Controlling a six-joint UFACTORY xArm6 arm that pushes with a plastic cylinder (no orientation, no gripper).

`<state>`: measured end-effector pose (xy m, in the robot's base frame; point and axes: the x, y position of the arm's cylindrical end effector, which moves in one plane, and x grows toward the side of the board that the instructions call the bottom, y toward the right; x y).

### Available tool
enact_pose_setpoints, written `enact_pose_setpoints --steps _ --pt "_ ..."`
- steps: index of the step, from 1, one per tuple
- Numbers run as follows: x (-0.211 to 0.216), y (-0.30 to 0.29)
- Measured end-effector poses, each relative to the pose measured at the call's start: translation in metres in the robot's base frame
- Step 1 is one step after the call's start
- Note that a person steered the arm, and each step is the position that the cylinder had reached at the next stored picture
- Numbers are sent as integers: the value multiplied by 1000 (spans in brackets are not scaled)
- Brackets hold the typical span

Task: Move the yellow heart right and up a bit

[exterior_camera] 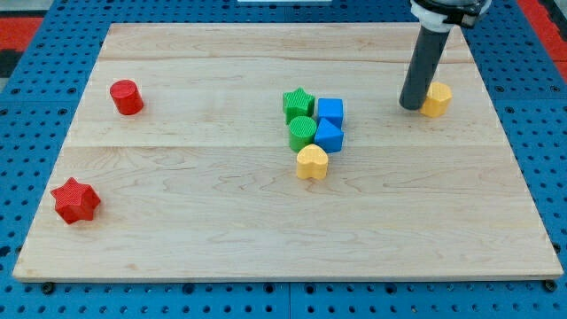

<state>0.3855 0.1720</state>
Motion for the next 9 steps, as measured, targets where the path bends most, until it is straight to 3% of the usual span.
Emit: enact_pose_setpoints --steps 2,3,6,9 --pt "104 9" --pt "138 -22" --pt "141 -191" --pt "95 -197"
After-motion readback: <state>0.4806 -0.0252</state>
